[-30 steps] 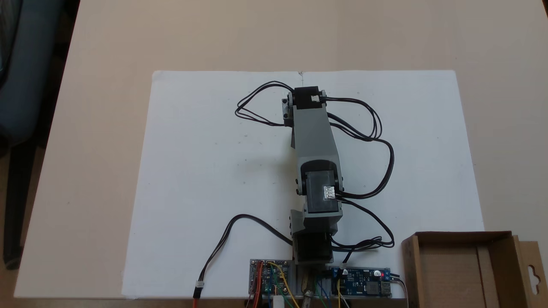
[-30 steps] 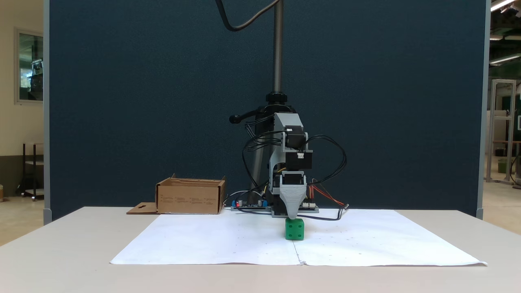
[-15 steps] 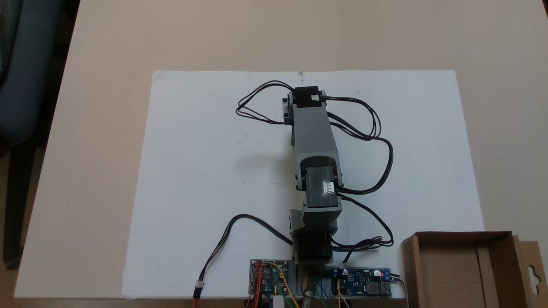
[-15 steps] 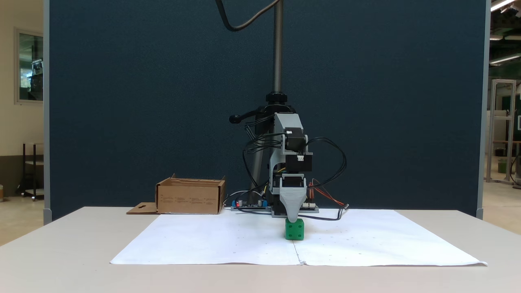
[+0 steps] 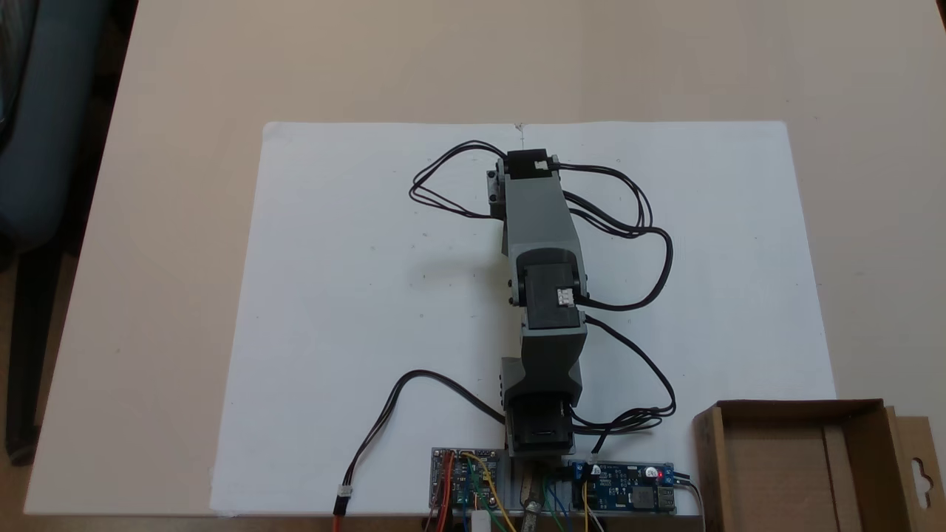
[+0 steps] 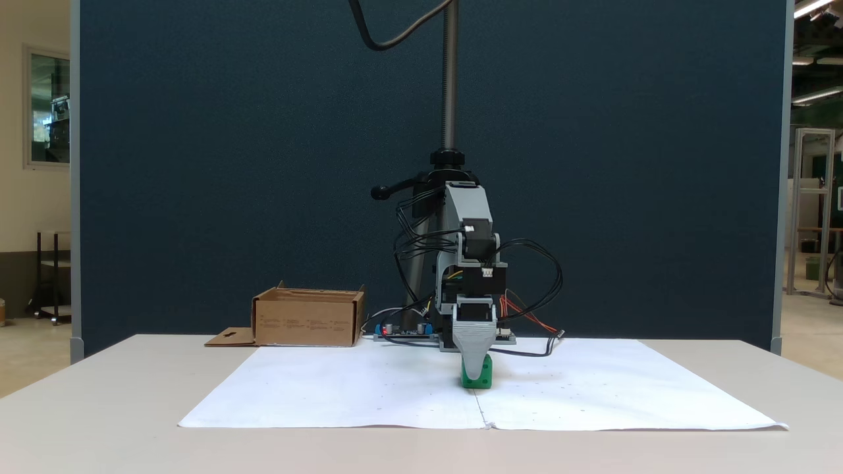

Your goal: Grasp a green dice and put it in the bin.

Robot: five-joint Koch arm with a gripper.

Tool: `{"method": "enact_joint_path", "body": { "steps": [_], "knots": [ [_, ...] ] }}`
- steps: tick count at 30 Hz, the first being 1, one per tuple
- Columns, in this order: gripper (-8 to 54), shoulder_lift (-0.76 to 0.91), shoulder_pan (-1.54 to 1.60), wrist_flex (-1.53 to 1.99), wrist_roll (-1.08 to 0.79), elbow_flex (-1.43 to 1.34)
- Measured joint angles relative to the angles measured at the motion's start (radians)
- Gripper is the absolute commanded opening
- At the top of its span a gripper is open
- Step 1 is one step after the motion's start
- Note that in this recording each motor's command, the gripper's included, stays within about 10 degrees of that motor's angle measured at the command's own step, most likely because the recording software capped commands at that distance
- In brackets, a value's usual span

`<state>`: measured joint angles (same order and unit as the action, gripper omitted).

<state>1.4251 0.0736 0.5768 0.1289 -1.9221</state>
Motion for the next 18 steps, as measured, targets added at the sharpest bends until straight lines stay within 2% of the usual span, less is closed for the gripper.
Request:
{"method": "enact_joint_path", "body": {
  "steps": [18],
  "knots": [
    [42.0,-0.04,0.0,-0.02,0.0,0.0]
  ]
}}
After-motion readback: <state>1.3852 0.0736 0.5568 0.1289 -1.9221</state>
